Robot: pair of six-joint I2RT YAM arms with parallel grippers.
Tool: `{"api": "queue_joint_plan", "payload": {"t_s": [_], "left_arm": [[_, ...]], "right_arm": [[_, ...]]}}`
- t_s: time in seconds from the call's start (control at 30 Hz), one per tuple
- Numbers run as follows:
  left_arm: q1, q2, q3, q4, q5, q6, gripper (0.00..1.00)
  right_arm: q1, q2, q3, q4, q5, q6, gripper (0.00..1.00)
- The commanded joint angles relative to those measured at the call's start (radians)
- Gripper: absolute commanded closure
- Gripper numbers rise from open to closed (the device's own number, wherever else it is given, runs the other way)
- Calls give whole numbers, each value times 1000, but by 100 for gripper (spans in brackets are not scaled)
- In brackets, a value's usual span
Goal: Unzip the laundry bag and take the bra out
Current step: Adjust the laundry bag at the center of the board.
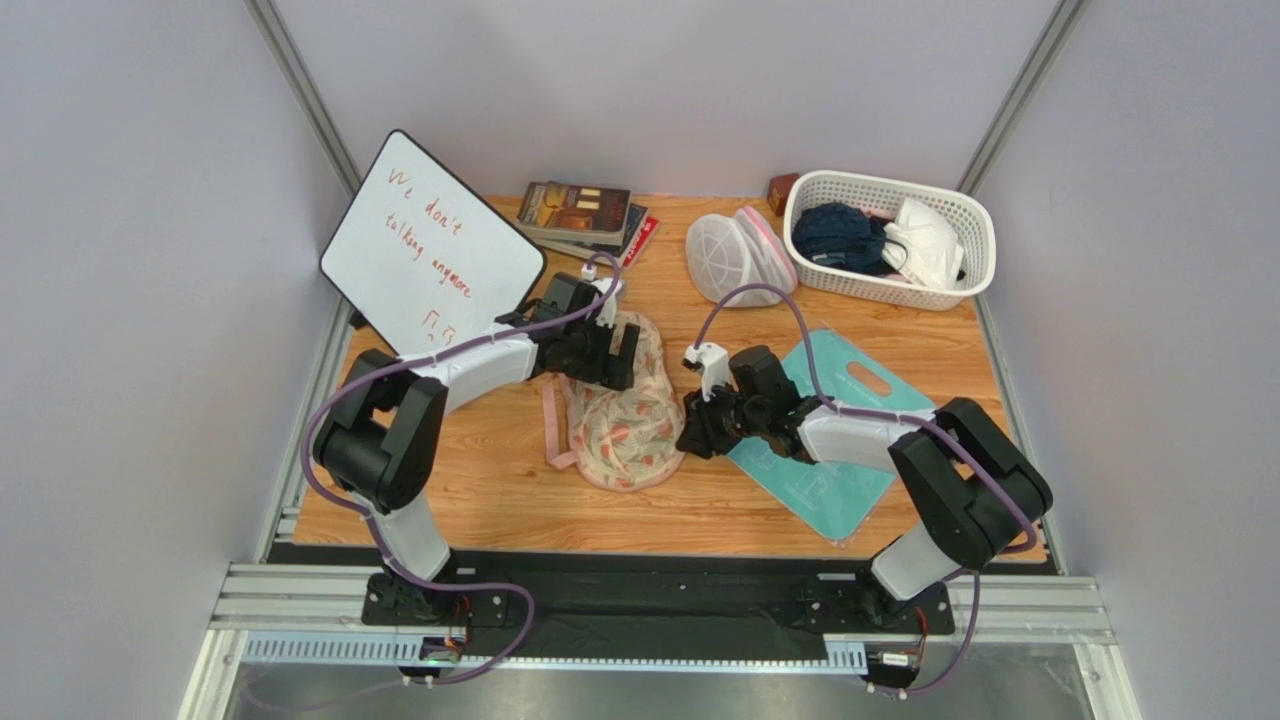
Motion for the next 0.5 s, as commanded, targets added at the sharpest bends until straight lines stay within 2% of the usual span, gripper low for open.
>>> {"api": "queue_joint_plan", "payload": {"t_s": [0.0, 0.47], "left_arm": [[9, 7, 18, -23, 6, 9, 8], [9, 4, 20, -21, 14, 4, 7]], "right_arm": [[4, -10, 32, -15, -47, -11, 69], [4, -42, -27, 6, -122, 43, 60]]}}
